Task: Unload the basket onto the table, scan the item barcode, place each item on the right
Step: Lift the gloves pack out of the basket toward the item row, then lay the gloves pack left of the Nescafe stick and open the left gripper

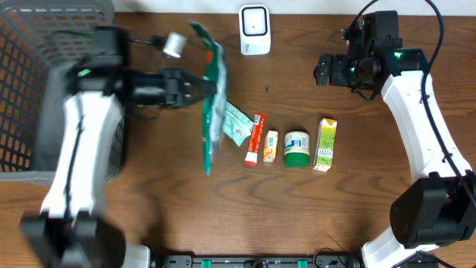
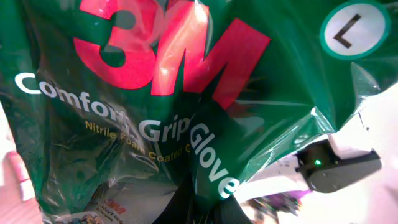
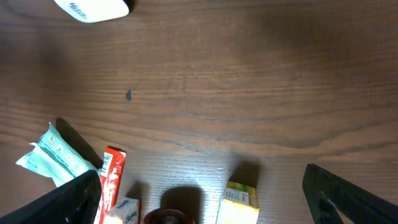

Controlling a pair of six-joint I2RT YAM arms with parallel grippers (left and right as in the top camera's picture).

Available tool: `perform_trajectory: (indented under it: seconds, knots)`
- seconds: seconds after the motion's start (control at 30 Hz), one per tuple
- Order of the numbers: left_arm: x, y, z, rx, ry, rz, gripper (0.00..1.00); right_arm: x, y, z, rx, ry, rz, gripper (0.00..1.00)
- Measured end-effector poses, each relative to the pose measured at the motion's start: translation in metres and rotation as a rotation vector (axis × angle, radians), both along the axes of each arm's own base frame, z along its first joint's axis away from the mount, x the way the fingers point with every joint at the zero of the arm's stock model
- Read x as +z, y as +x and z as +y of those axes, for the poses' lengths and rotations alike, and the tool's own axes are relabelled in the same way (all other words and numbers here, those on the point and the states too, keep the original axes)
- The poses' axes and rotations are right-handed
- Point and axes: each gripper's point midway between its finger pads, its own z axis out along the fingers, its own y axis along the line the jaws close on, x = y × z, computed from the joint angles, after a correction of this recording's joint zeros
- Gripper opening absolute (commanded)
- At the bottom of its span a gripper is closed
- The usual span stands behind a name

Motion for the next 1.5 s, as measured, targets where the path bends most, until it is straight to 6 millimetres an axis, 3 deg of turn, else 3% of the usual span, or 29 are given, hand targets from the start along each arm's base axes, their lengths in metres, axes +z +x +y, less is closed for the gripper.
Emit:
perform_trajectory:
  seconds: [0.23,0.43,0.7,0.87,0.9,1.0,1.23,1.4,1.5]
  knots:
    - [-0.066,0.017,-0.032,-0.127,-0.099,0.135,0.07,0.0,0.0,0.0,0.0,0.0,0.0,0.99]
    - [-0.109,0.021,-0.046,-0.173,-0.111,0.17,0.07,0.0,0.0,0.0,0.0,0.0,0.0,0.99]
    - [-0.14,0.02,-0.059,-0.217,-0.124,0.145,0.07,0.0,0.0,0.0,0.0,0.0,0.0,0.99]
    - [-0.154,0.024,-0.055,-0.215,-0.08,0.114,0.13,0.0,0.0,0.0,0.0,0.0,0.0,0.99]
    - [-0.158,0.024,-0.054,-0.213,-0.057,0.111,0.14,0.0,0.0,0.0,0.0,0.0,0.0,0.99]
    - [-0.173,0.026,-0.047,-0.206,0.03,0.103,0.35,0.0,0.0,0.0,0.0,0.0,0.0,0.99]
    - [-0.197,0.034,-0.024,-0.158,0.186,0.132,0.57,0.0,0.0,0.0,0.0,0.0,0.0,0.99]
    - [-0.207,0.044,-0.008,-0.12,0.316,0.134,0.67,0.0,0.0,0.0,0.0,0.0,0.0,0.99]
    - [-0.199,0.047,0.0,-0.092,0.404,0.098,0.71,0.0,0.0,0.0,0.0,0.0,0.0,0.99]
